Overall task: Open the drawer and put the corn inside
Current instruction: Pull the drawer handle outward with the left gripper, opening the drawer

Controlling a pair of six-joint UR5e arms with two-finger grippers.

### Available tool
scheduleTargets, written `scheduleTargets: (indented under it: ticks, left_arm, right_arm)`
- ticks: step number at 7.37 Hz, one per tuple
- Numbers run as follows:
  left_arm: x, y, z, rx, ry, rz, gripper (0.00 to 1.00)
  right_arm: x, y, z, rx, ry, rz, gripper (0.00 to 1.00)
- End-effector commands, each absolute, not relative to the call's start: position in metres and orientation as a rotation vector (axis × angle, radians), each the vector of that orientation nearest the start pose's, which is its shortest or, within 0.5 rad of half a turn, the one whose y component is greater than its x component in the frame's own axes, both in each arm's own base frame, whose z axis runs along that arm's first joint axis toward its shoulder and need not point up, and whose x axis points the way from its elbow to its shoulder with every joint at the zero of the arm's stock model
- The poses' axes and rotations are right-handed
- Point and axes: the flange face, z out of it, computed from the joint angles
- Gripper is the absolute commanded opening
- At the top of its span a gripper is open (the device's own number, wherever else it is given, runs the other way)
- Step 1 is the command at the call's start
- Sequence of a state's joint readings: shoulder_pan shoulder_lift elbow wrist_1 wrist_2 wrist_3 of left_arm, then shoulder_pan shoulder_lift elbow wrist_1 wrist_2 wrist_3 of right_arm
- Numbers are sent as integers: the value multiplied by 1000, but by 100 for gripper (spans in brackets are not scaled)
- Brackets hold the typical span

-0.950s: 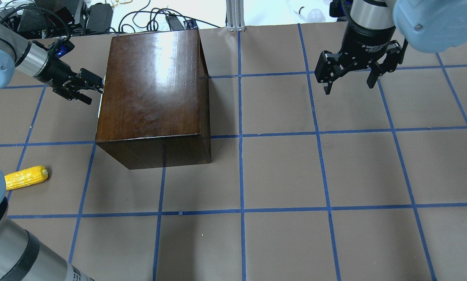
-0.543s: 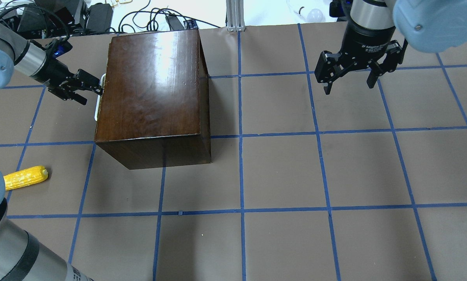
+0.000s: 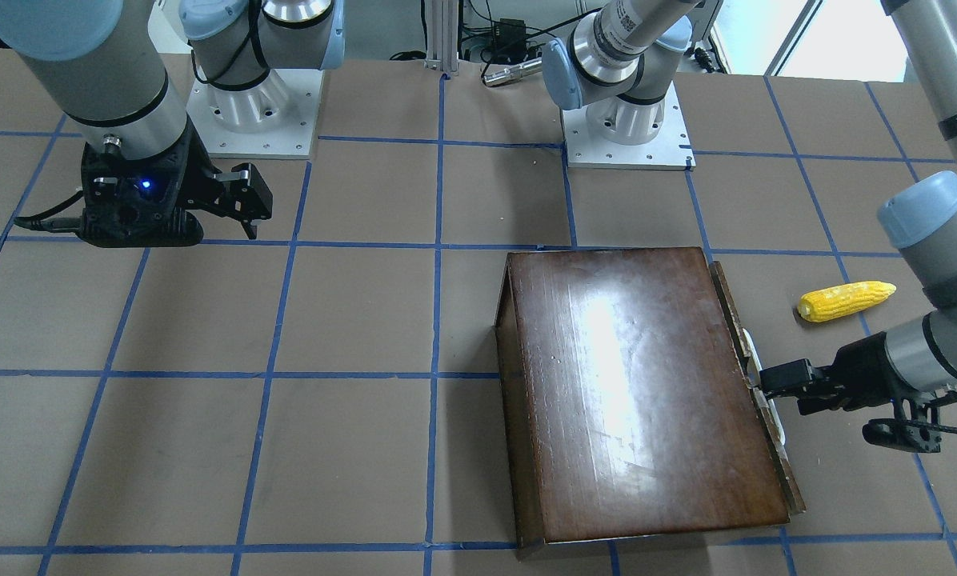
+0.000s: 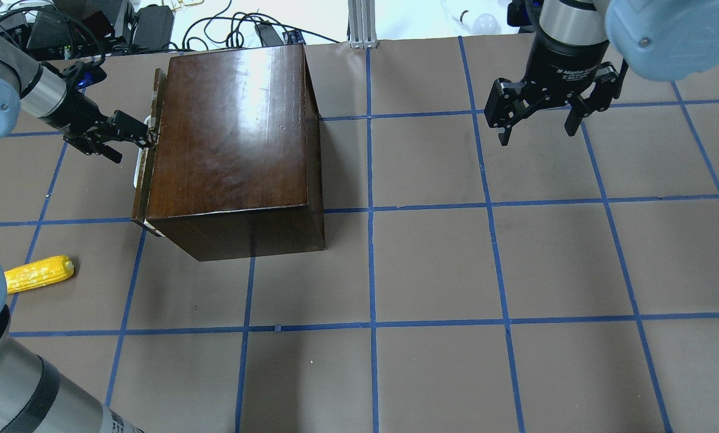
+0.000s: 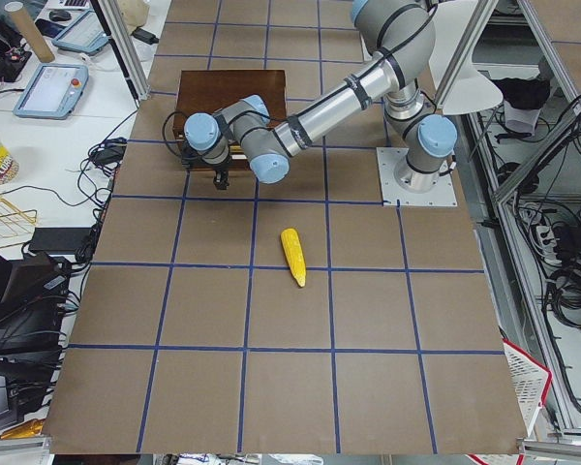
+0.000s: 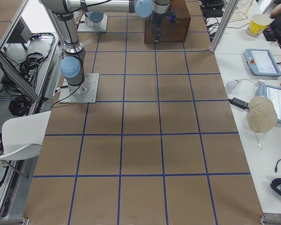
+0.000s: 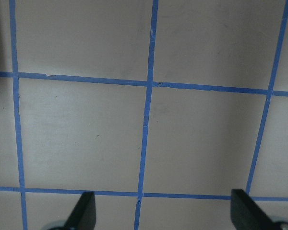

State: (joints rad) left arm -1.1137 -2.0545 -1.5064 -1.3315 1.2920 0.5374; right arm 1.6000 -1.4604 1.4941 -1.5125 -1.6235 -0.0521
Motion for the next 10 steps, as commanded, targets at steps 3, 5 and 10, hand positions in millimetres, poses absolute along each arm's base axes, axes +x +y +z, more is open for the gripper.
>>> scheduleTargets:
  ticks: [3, 5, 10]
  left_arm:
    - [147, -643, 275, 88, 3451, 14, 100]
    - [162, -641, 277, 51, 3454, 2, 100]
    - [191, -634, 276, 8, 3454, -10, 100]
  right_arm:
    - [143, -525, 463, -134, 3188, 148, 100]
    - [144, -525, 463, -136, 3188, 148, 100]
    - [143, -525, 463, -133, 3186, 148, 100]
